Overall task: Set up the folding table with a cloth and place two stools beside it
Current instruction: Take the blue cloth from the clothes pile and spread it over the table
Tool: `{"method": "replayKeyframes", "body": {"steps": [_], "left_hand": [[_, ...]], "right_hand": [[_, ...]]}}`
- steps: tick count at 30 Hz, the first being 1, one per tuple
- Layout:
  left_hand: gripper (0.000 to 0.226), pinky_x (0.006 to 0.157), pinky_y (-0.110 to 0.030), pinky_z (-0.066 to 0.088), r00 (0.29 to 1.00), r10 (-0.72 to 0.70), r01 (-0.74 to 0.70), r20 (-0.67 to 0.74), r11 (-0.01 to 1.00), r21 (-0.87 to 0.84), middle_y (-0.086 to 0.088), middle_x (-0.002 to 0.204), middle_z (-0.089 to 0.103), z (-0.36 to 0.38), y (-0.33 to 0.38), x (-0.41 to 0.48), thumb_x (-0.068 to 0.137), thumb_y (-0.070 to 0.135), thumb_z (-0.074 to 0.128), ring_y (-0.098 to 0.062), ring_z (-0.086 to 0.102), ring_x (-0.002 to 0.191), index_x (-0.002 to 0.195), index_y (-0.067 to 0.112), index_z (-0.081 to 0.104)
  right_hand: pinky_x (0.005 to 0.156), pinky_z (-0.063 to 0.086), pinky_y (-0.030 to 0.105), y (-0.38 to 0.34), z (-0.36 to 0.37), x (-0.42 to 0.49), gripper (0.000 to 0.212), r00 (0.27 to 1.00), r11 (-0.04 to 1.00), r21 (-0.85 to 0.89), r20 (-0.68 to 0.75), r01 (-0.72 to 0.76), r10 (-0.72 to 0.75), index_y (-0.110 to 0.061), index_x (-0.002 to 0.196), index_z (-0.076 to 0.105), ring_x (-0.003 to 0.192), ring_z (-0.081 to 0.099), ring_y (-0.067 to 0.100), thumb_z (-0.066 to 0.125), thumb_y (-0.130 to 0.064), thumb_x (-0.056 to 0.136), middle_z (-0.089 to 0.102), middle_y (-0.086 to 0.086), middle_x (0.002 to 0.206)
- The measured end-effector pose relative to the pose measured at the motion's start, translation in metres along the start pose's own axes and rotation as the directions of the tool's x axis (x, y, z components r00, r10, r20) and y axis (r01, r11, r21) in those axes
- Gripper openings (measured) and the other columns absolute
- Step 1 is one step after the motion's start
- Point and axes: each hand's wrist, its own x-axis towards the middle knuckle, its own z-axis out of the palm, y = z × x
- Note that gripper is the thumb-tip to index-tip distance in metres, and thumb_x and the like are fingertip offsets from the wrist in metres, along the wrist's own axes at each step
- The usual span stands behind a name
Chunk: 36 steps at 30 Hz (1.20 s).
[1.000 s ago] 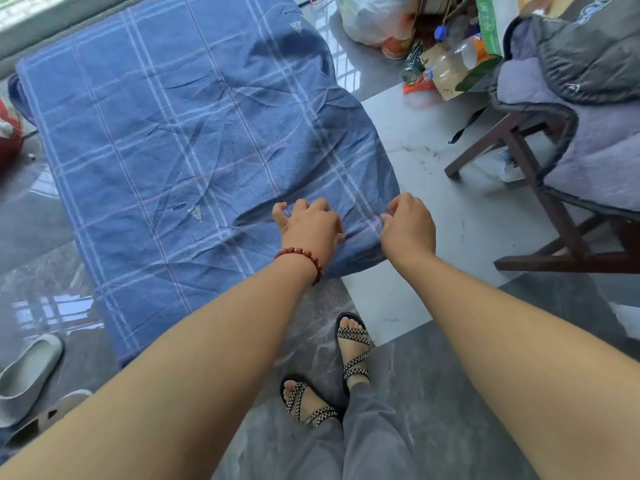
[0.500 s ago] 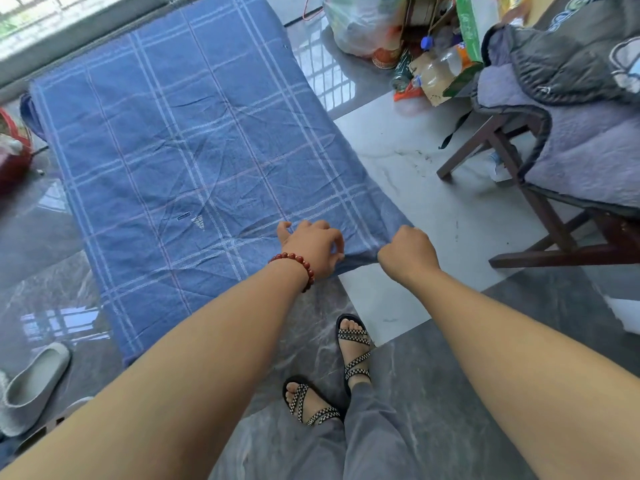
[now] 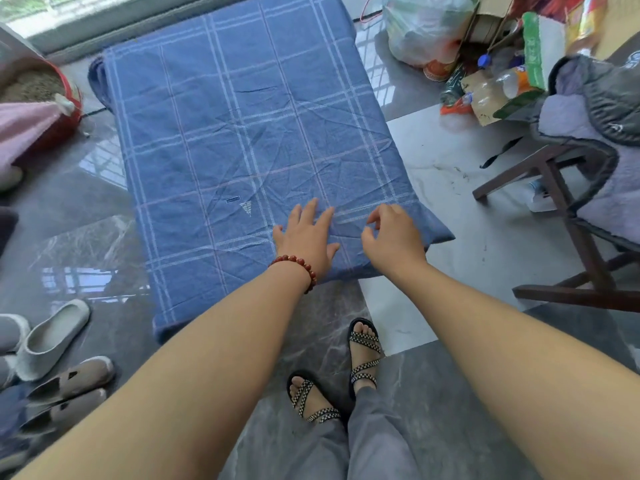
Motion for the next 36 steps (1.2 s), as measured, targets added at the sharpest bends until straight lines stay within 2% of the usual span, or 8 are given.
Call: {"method": "replayKeyframes", "body": {"steps": [4, 8, 11, 15, 19, 24, 28, 36], "left_hand": [[0.074, 0.108, -0.058, 0.017, 0.991, -0.127, 0.127, 0.038, 0.992, -0.021, 0.002, 0.156, -0.016, -0.003, -0.038, -0.006, 0.090, 0.053, 0.047, -0.027, -0.010, 0.144, 0.148, 0.034, 0.005], [0.083, 0.107, -0.063, 0.017, 0.969, -0.233, 0.237, 0.083, 0.970, -0.054, 0.001, 0.154, -0.024, -0.001, -0.073, -0.014, 0.085, 0.061, 0.048, -0.029, -0.017, 0.142, 0.148, 0.036, 0.000], [0.085, 0.104, -0.069, 0.013, 0.952, -0.278, 0.292, 0.132, 0.951, -0.102, 0.003, 0.152, -0.029, 0.001, -0.096, -0.018, 0.084, 0.063, 0.048, -0.031, -0.021, 0.141, 0.146, 0.041, -0.007], [0.099, 0.098, -0.076, 0.012, 0.939, -0.274, 0.307, 0.207, 0.940, -0.150, 0.007, 0.149, -0.036, 0.007, -0.128, -0.028, 0.076, 0.061, 0.061, -0.033, -0.027, 0.138, 0.137, 0.056, -0.016], [0.108, 0.094, -0.079, 0.013, 0.953, -0.225, 0.257, 0.203, 0.955, -0.147, 0.011, 0.145, -0.041, 0.013, -0.153, -0.040, 0.068, 0.062, 0.069, -0.028, -0.031, 0.137, 0.133, 0.060, -0.018], [0.110, 0.094, -0.079, 0.012, 0.947, -0.253, 0.290, 0.195, 0.939, -0.186, 0.012, 0.143, -0.043, 0.019, -0.170, -0.049, 0.066, 0.063, 0.069, -0.029, -0.034, 0.135, 0.132, 0.061, -0.019], [0.111, 0.096, -0.079, 0.010, 0.937, -0.284, 0.322, 0.204, 0.929, -0.185, 0.010, 0.141, -0.046, 0.024, -0.174, -0.055, 0.067, 0.067, 0.066, -0.032, -0.036, 0.134, 0.132, 0.058, -0.024], [0.099, 0.103, -0.071, 0.003, 0.968, -0.250, 0.252, 0.035, 0.962, -0.104, 0.001, 0.153, -0.024, 0.001, -0.180, -0.019, 0.068, 0.082, 0.044, -0.031, -0.021, 0.141, 0.140, 0.050, -0.015]], "right_hand": [[0.091, 0.036, 0.036, -0.027, 0.020, 0.005, 0.020, 0.993, 0.992, -0.067, 0.044, 0.110, -0.107, -0.006, 0.107, 0.054, 0.111, 0.047, 0.029, 0.053, -0.015, 0.089, 0.049, 0.013, 0.119], [0.094, 0.037, 0.039, -0.056, 0.043, 0.008, 0.025, 0.974, 0.967, -0.127, 0.077, 0.222, -0.213, -0.006, 0.112, 0.053, 0.116, 0.043, 0.029, 0.054, -0.018, 0.090, 0.046, 0.011, 0.123], [0.104, 0.031, 0.039, -0.072, 0.060, 0.011, 0.036, 0.951, 0.932, -0.195, 0.114, 0.306, -0.288, -0.007, 0.123, 0.048, 0.129, 0.033, 0.028, 0.055, -0.022, 0.091, 0.035, 0.010, 0.140], [0.115, 0.010, 0.048, -0.081, 0.084, 0.014, 0.063, 0.947, 0.868, -0.392, 0.224, 0.305, -0.231, -0.020, 0.148, 0.018, 0.145, 0.001, 0.024, 0.046, -0.037, 0.095, -0.003, 0.000, 0.158], [0.112, 0.003, 0.060, -0.087, 0.109, 0.005, 0.070, 0.943, 0.839, -0.472, 0.307, 0.271, -0.132, -0.024, 0.150, -0.004, 0.144, -0.018, 0.026, 0.033, -0.049, 0.096, -0.025, 0.001, 0.155], [0.109, -0.002, 0.064, -0.101, 0.132, -0.002, 0.076, 0.951, 0.839, -0.489, 0.292, 0.240, -0.102, -0.022, 0.149, -0.012, 0.141, -0.023, 0.031, 0.032, -0.052, 0.095, -0.029, 0.005, 0.153], [0.109, 0.000, 0.064, -0.113, 0.136, 0.001, 0.073, 0.964, 0.867, -0.455, 0.251, 0.202, -0.092, -0.023, 0.150, -0.006, 0.143, -0.019, 0.030, 0.035, -0.049, 0.095, -0.024, 0.001, 0.155], [0.108, 0.006, 0.067, -0.130, 0.116, 0.056, 0.071, 0.973, 0.844, -0.495, 0.199, 0.205, -0.120, -0.025, 0.150, -0.002, 0.144, -0.015, 0.025, 0.036, -0.048, 0.095, -0.022, -0.003, 0.156]]}}
